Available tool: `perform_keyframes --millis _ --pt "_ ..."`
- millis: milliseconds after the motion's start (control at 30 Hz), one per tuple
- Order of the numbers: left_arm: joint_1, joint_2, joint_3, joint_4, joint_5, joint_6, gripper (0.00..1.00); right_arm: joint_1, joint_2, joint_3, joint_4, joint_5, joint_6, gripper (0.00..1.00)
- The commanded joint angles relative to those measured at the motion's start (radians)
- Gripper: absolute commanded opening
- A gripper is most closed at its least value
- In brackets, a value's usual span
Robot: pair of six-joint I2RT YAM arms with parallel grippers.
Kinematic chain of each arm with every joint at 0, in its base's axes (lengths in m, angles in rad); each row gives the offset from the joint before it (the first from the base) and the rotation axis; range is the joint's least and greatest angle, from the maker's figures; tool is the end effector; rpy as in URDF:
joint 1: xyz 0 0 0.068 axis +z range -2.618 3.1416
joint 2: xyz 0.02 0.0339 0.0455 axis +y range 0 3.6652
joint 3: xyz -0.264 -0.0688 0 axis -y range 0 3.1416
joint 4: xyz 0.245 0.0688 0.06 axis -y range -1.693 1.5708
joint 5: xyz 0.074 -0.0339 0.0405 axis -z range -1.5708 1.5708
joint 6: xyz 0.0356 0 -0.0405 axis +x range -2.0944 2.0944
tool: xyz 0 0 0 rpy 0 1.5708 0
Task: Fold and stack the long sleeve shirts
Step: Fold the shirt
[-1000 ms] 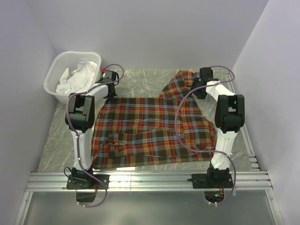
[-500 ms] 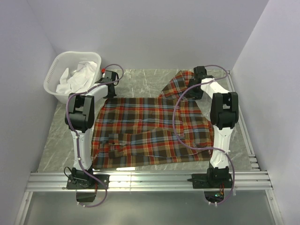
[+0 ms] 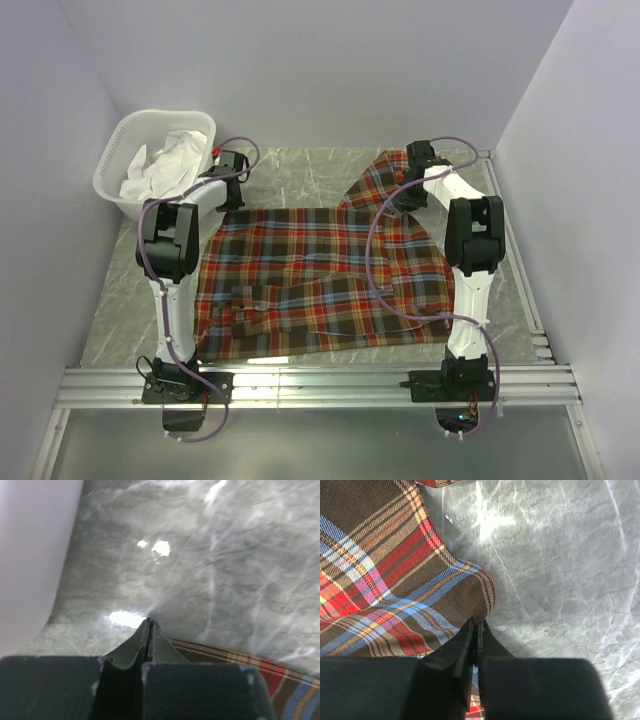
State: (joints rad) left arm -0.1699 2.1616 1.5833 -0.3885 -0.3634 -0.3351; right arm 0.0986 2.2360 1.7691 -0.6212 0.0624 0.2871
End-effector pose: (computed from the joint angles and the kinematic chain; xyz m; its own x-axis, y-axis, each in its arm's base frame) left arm 0.4614 -0.0663 0.1608 -0.7526 -0.1828 -0.6326 -0.3054 0.9480 0.0895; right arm 0.4775 0.0450 0.1675 -0.8650 0.1984 -0.4608 0.1830 0.9800 0.0785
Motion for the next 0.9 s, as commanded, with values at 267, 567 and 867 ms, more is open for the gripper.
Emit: perform_keyframes --millis 267,567,867 --pt "0.047 -0.157 0.027 -0.087 -0.025 -0.05 0.0 -0.01 -0.197 -0.049 0.123 0.071 -0.052 0.0" --pt "0.061 -0.232 -0.026 -0.044 0.001 -0.045 0.01 -0.02 -0.305 -0.154 0.189 0.03 -0.048 0.0" --pt "0.043 -0.142 -0.043 -0.007 0.086 -0.035 0.45 -0.02 -0.297 -0.223 0.238 -0.006 -0.057 0.0"
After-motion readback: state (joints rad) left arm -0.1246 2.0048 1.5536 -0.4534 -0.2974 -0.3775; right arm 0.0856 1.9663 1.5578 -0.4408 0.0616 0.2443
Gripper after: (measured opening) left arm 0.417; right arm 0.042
